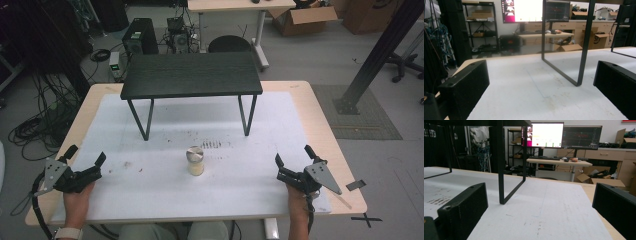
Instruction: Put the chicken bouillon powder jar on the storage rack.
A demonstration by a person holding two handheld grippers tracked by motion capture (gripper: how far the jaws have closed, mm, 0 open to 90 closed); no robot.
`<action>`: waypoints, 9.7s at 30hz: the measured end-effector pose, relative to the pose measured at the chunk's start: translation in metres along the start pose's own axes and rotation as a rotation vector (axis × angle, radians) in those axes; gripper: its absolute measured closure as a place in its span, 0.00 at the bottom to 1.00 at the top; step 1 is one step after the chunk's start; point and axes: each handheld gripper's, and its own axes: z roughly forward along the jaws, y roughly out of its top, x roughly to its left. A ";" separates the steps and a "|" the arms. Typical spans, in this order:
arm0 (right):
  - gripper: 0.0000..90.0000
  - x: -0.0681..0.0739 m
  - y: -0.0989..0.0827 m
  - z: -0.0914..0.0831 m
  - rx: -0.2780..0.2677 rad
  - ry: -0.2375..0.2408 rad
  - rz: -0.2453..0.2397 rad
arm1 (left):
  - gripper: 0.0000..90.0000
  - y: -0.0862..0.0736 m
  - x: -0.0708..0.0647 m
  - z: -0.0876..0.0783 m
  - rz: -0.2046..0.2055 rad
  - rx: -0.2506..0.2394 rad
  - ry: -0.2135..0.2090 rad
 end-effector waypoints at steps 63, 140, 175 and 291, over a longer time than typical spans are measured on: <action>0.00 0.025 0.042 0.001 0.063 0.185 0.019 | 0.01 0.000 -0.001 0.000 0.007 -0.002 0.001; 0.00 0.154 0.055 0.047 0.168 0.627 -0.026 | 0.00 0.000 -0.001 0.000 0.009 -0.005 0.003; 0.00 0.185 0.038 0.085 0.263 0.666 -0.055 | 0.00 0.000 -0.001 0.000 0.010 -0.004 0.002; 0.46 0.174 0.116 0.119 0.254 0.790 -0.019 | 0.01 0.000 -0.001 0.000 0.006 -0.004 0.000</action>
